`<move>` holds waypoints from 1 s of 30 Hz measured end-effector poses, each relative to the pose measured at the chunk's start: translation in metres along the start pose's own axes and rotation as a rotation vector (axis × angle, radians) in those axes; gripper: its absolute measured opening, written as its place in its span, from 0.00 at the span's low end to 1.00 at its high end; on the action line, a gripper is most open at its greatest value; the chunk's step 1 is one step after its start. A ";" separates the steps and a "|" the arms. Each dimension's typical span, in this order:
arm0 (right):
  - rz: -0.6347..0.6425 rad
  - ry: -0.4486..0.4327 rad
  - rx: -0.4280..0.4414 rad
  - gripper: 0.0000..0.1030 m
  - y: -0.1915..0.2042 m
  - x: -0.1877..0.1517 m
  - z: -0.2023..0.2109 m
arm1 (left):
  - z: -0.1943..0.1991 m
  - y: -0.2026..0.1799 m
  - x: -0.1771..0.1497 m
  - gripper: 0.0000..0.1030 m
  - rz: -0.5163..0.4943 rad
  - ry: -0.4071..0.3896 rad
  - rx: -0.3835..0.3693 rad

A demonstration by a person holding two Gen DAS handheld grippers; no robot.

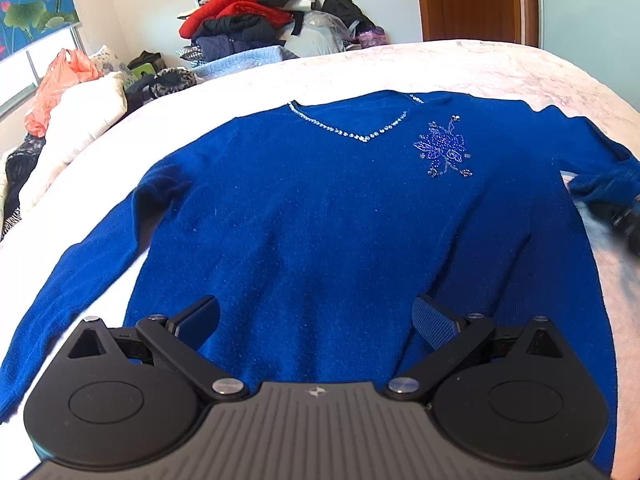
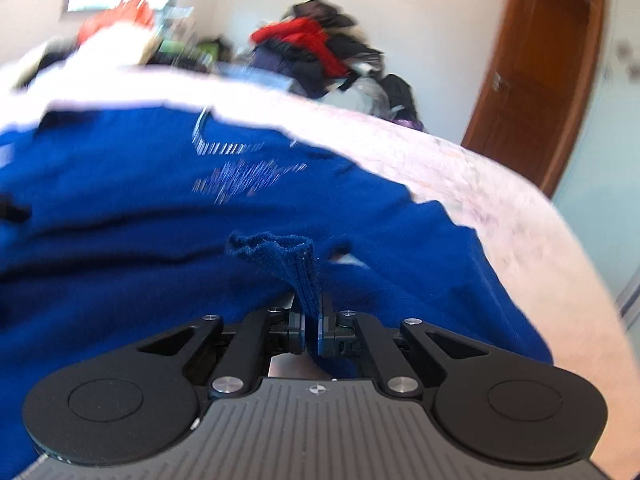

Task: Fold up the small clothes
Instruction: 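Grasp the blue sweater's sleeve cuff with the right gripper and lift, then carry the held sleeve across the sweater body with the right gripper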

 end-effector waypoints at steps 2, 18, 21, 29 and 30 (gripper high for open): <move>-0.159 -0.081 0.024 0.04 -0.030 0.002 0.018 | -0.001 0.001 0.000 1.00 0.004 0.004 0.000; -1.002 -0.612 -0.277 0.07 -0.243 -0.094 0.164 | -0.008 0.010 0.000 1.00 0.014 0.028 0.028; -1.035 -0.632 -0.322 0.07 -0.247 -0.104 0.170 | -0.008 0.010 0.001 1.00 0.013 0.025 0.036; -1.129 -0.556 -0.309 0.17 -0.231 -0.115 0.135 | -0.009 0.012 0.002 1.00 0.015 0.033 0.040; -1.171 -0.566 -0.301 0.20 -0.232 -0.120 0.132 | -0.009 0.011 0.001 1.00 0.012 0.032 0.040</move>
Point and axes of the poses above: each gripper's, at about its wrist camera, not at the fingertips, and z roughly against the way its jaws point, y to its left, x to its top, the point moved 1 cm from there along -z, roughly the way its jaws point, and after that the axes turned 15 degrees about x, right-handed, at the moved point
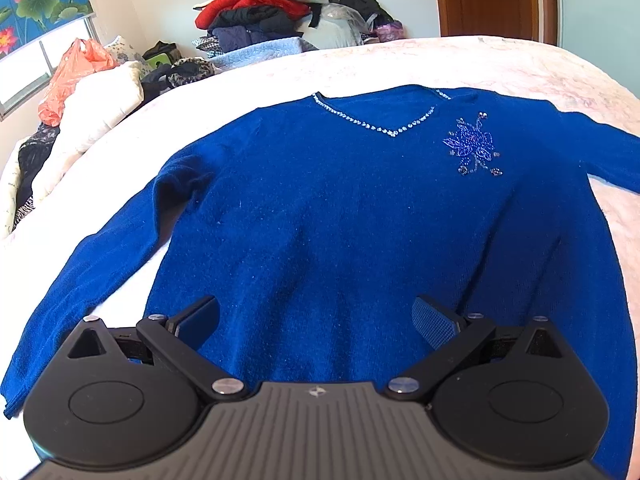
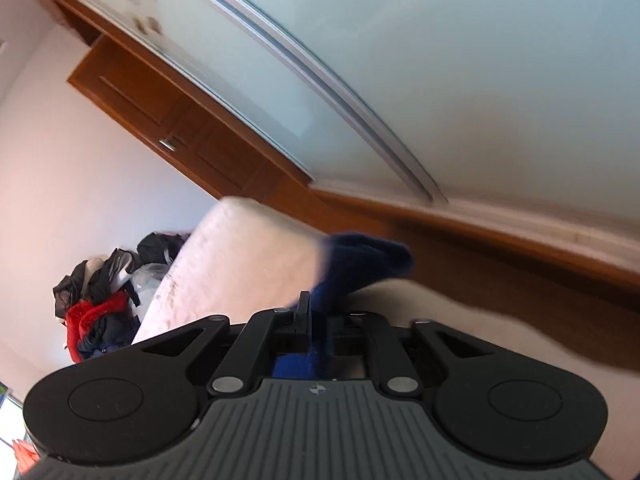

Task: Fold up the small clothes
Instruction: 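Carry the held sleeve across the sweater body with the right gripper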

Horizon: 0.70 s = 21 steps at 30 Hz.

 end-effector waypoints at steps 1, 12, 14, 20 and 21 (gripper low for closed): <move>-0.044 -0.009 0.003 0.25 -0.005 -0.004 -0.002 | 0.001 0.000 0.000 1.00 -0.003 -0.002 0.000; -0.120 -0.082 0.069 0.10 -0.006 -0.002 -0.009 | -0.002 -0.003 0.004 1.00 -0.016 -0.007 0.011; -0.057 -0.090 0.083 0.10 0.007 0.008 -0.001 | -0.003 -0.002 0.008 1.00 -0.019 -0.012 0.017; 0.091 -0.151 0.106 0.10 0.056 0.041 0.007 | -0.007 0.005 0.021 1.00 -0.001 -0.029 0.015; 0.130 -0.144 0.081 0.10 0.061 0.040 0.005 | -0.010 0.005 0.022 1.00 0.001 -0.026 0.013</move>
Point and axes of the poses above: each gripper's, at about its wrist camera, not at the fingertips, and z roughly against the way its jaws point, y to its left, x to its top, the point moved 1 cm from there along -z, roughly the way its jaws point, and after that the axes turned 15 degrees about x, right-handed, at the moved point
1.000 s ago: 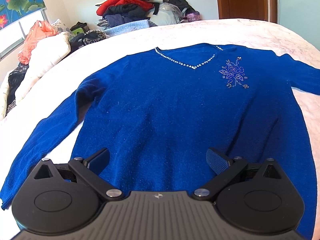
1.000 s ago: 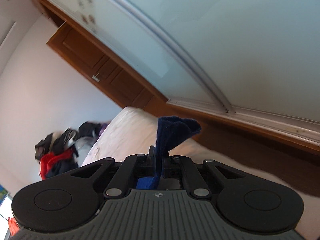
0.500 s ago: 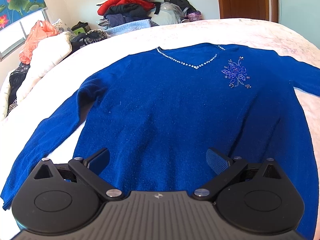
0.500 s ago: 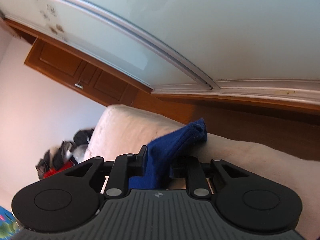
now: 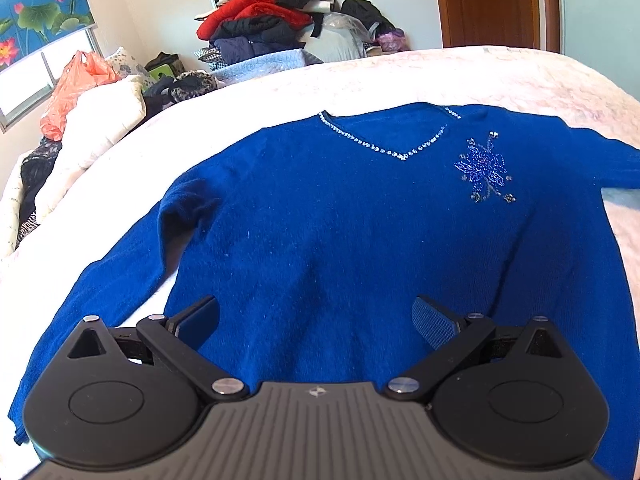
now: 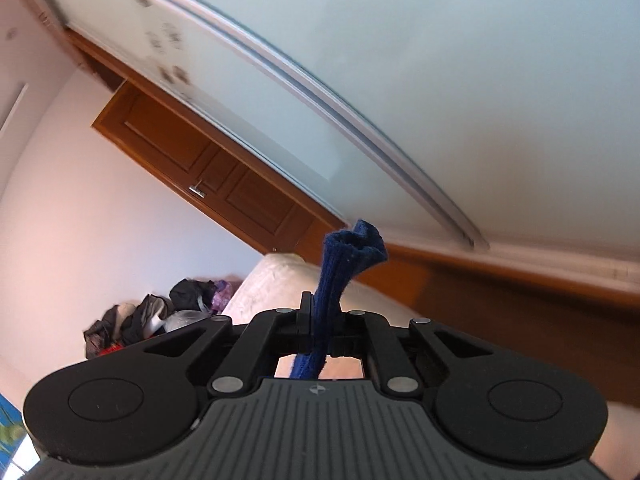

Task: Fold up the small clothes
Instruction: 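Carry the held sleeve across the sweater body with the right gripper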

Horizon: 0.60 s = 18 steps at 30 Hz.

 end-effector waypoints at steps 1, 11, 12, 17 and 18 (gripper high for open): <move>0.040 0.015 -0.031 0.10 0.004 -0.004 -0.003 | -0.003 0.000 0.000 1.00 -0.001 0.006 -0.001; 0.354 0.223 0.109 0.10 0.123 -0.088 -0.062 | -0.037 0.017 0.006 1.00 0.052 0.069 -0.011; 0.368 0.246 0.131 0.10 0.135 -0.096 -0.069 | -0.039 0.018 0.007 1.00 0.060 0.070 -0.013; 0.377 0.368 0.220 0.10 0.190 -0.144 -0.107 | -0.045 0.020 0.011 1.00 0.065 0.068 -0.007; 0.377 0.390 0.231 0.10 0.199 -0.154 -0.114 | -0.046 0.020 0.012 1.00 0.064 0.067 -0.004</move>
Point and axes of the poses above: each gripper's, at about its wrist camera, not at the fingertips, and z roughly against the way its jaws point, y to its left, x to its top, the point moved 1 cm from there along -z, roughly the way its jaws point, and after that the axes turned 15 degrees about x, right-handed, at the moved point
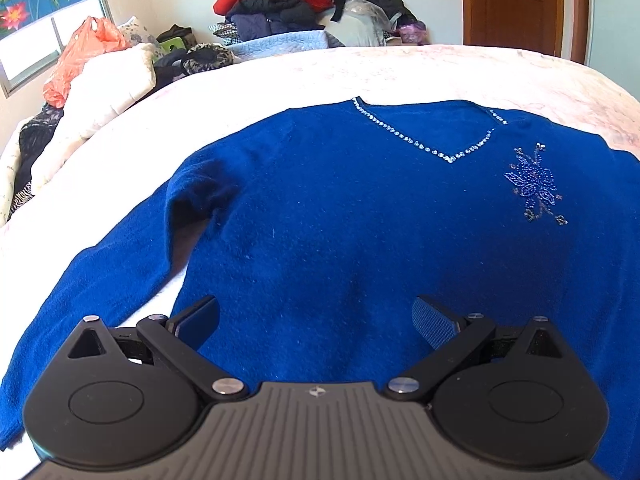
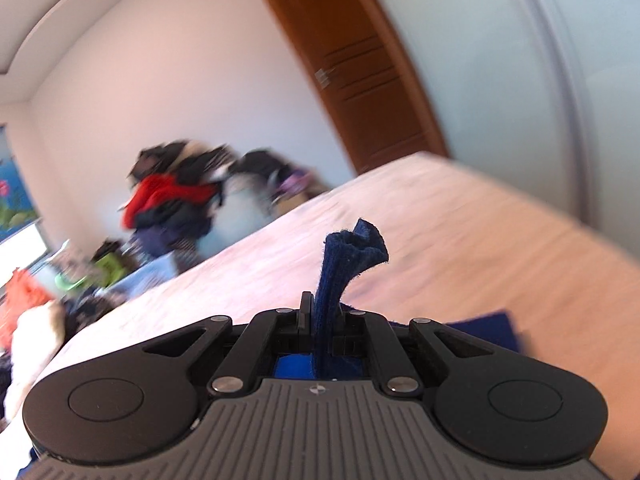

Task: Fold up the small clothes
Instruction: 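Carry the held sleeve across the sweater body with the right gripper, then lay the sleeve down and open the right gripper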

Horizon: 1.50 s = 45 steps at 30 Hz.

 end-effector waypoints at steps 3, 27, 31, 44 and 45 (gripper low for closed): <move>-0.003 0.057 0.041 0.10 0.027 -0.016 -0.028 | -0.003 0.002 0.002 1.00 0.000 -0.002 0.010; 0.218 0.452 0.324 0.10 0.251 -0.138 -0.203 | -0.025 0.069 -0.016 1.00 0.059 0.055 0.113; 0.245 0.495 0.347 0.11 0.274 -0.155 -0.215 | -0.030 0.082 -0.019 1.00 0.079 0.075 0.129; 0.008 0.601 0.498 0.42 0.282 -0.160 -0.214 | -0.034 0.107 -0.028 1.00 0.125 0.108 0.174; 0.009 0.632 0.487 0.42 0.282 -0.164 -0.216 | -0.035 0.108 -0.030 1.00 0.129 0.113 0.172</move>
Point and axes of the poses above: each gripper's, at about its wrist camera, not at the fingertips, and z roughly against the way its jaws point, y to its left, x to its top, the point moved 1 cm from there along -z, roughly the way its jaws point, and after that the axes turned 15 degrees about x, right-handed, at the moved point
